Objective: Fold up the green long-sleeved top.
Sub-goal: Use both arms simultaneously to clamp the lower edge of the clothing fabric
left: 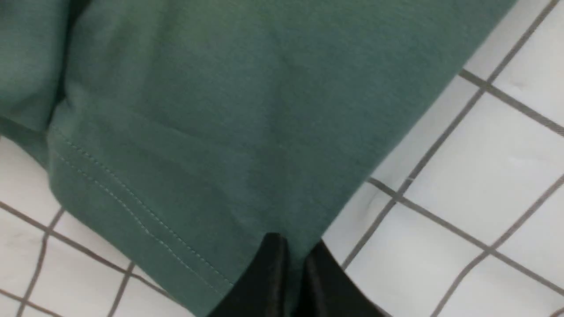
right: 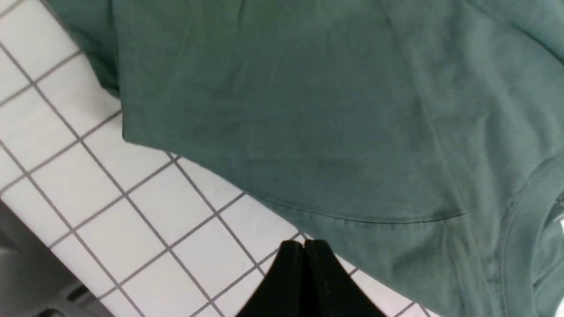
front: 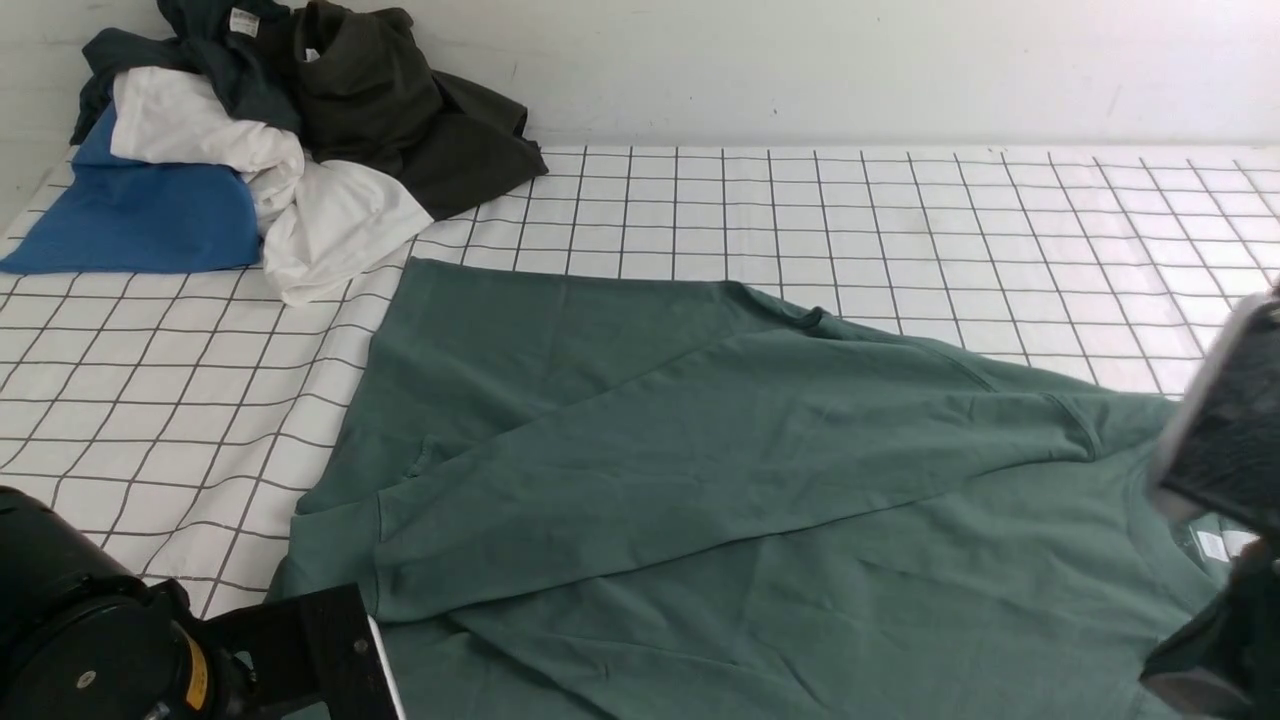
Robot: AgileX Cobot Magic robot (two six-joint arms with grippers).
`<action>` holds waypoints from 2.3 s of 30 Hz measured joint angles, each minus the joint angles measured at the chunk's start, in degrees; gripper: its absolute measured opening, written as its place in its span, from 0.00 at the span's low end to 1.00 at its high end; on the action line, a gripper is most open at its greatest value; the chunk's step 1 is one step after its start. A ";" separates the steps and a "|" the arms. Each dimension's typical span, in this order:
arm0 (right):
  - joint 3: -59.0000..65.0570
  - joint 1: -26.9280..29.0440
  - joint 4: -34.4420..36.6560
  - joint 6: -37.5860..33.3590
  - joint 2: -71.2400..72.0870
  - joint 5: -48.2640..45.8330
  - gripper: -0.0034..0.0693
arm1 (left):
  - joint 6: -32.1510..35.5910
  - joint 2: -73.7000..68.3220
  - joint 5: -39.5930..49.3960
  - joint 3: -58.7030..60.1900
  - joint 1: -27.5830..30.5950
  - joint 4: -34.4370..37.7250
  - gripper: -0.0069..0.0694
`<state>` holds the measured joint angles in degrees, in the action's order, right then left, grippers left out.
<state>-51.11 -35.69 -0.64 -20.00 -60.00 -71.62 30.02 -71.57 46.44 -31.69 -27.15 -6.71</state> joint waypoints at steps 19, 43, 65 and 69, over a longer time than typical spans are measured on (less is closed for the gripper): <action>12.06 6.31 4.39 -15.58 -20.89 15.14 0.42 | -0.61 0.04 -1.05 0.19 0.00 2.28 0.10; 14.35 6.31 -3.45 -17.94 -24.97 23.42 0.54 | -0.61 0.06 -1.63 0.19 0.00 2.47 0.11; 14.28 6.31 -2.79 -18.32 -26.54 23.98 0.06 | -2.36 0.06 -1.94 0.19 0.00 2.06 0.11; 14.28 6.31 -3.64 -18.32 -24.05 23.85 0.05 | -4.16 0.06 -0.41 -1.94 0.00 1.55 0.11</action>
<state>-36.83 -29.38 -4.29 -38.32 -84.05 -47.76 25.86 -71.51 46.04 -33.62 -27.15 -5.16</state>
